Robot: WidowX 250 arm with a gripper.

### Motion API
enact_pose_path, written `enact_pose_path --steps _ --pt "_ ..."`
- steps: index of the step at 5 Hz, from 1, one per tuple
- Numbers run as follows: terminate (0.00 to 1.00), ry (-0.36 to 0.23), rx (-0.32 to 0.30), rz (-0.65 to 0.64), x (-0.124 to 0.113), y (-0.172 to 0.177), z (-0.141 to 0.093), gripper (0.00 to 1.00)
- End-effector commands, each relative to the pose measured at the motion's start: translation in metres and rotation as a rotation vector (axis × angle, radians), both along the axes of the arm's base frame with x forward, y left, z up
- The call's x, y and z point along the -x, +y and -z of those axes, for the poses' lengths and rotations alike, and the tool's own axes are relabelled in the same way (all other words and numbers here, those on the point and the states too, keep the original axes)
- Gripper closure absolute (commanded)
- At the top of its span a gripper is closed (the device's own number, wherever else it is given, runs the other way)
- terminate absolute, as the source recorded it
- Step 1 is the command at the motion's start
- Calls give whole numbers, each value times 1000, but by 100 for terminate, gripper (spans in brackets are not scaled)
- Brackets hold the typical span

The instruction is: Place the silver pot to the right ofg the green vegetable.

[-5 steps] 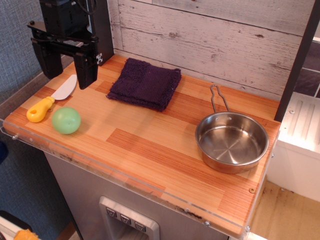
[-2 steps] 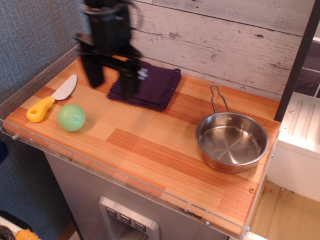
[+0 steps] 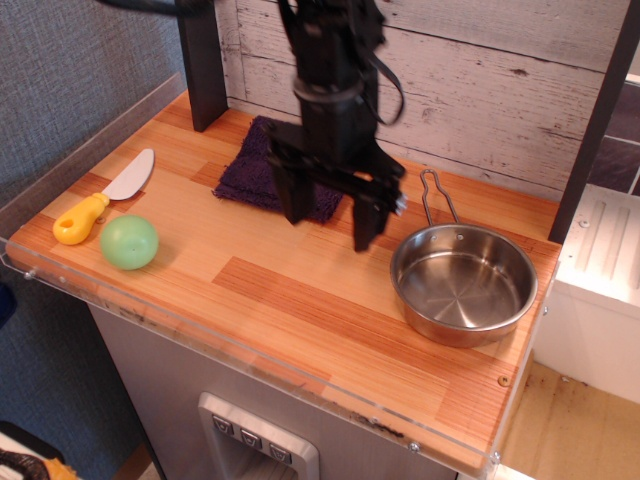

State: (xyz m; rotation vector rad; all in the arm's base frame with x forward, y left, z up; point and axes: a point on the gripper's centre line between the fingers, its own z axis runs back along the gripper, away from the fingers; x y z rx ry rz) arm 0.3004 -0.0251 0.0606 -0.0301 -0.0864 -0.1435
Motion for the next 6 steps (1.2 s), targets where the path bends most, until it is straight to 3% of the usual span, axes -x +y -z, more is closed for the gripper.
enact_pose_path --steps 1,3,4,6 --pt "0 -73 13 -9 -22 -34 10 0" --pt "0 -76 0 5 -29 -47 20 0" --pt "0 -62 -9 -4 -27 -46 27 100" --pt "0 -33 -21 -10 -23 -43 31 100"
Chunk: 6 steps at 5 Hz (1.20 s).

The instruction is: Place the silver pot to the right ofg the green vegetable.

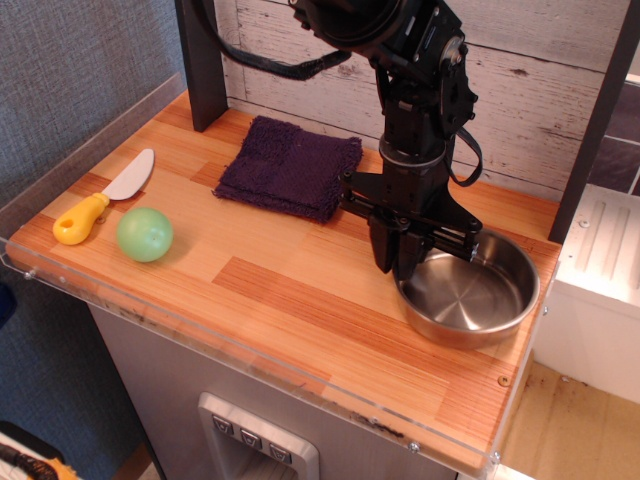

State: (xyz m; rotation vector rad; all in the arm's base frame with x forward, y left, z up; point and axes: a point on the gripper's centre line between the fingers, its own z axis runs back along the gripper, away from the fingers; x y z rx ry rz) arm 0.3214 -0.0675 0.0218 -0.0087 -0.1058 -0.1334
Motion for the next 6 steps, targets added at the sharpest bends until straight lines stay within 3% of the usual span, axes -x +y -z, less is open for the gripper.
enact_pose_path --steps 1,2,3,4,6 --pt "0 -48 44 -13 1 -7 -23 100" --pt "0 -142 120 -24 8 -13 -54 100" --pt "0 -190 144 -51 29 -2 -74 100" --pt "0 -193 136 -100 51 20 -76 100" --pt "0 -139 80 -235 78 79 -48 100"
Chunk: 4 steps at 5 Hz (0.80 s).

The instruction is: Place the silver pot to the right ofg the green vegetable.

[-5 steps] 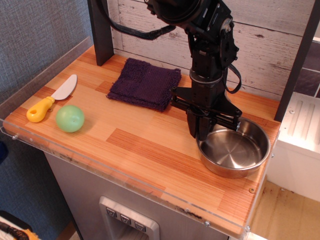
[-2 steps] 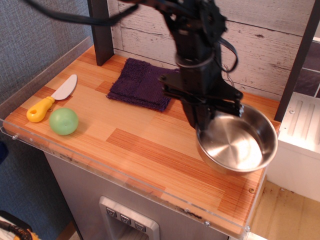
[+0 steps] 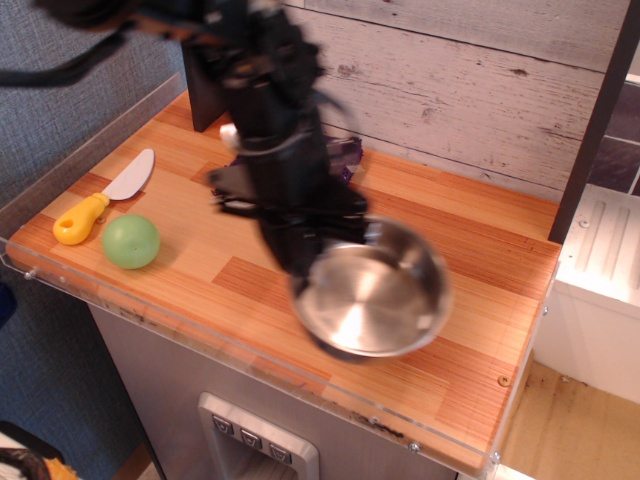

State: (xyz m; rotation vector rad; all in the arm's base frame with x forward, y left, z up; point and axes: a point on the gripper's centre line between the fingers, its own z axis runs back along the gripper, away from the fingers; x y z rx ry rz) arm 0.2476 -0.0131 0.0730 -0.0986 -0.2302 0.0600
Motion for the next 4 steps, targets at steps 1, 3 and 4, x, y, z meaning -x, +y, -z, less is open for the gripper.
enact_pose_path --steps 1,3,4 --pt "0 -9 -31 -138 4 54 8 100" --pt "0 16 -49 -241 14 88 15 100" --pt "0 58 -57 -250 21 90 25 100"
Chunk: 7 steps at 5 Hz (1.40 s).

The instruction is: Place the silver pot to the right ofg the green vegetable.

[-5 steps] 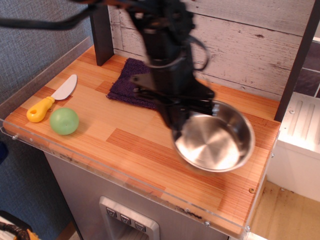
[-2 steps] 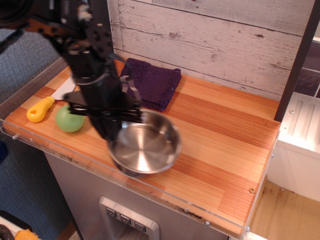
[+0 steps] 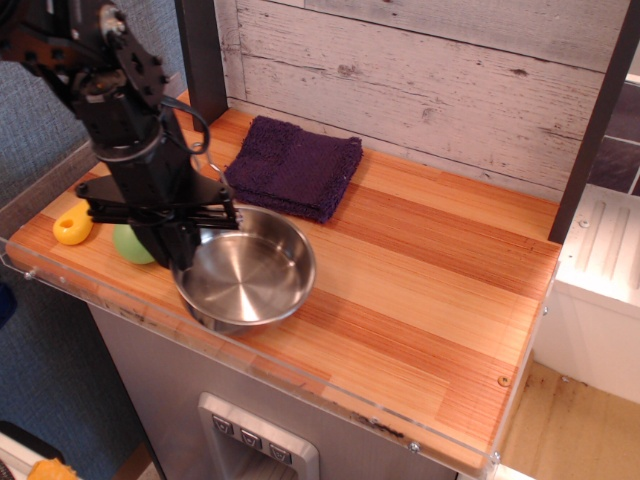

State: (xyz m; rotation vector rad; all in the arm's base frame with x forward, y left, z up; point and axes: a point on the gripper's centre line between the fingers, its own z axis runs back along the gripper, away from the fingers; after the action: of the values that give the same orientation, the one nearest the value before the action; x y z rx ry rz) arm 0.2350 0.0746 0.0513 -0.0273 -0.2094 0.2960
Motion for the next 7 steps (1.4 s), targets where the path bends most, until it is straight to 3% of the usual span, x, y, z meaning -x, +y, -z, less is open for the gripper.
enact_pose_path --steps 1,2,5,7 --pt "0 51 -14 -15 17 4 10 100" --pt "0 74 -11 2 20 1 12 0" --pt "0 25 -26 38 10 4 -12 0" --pt "0 21 -15 73 0 9 -32 0"
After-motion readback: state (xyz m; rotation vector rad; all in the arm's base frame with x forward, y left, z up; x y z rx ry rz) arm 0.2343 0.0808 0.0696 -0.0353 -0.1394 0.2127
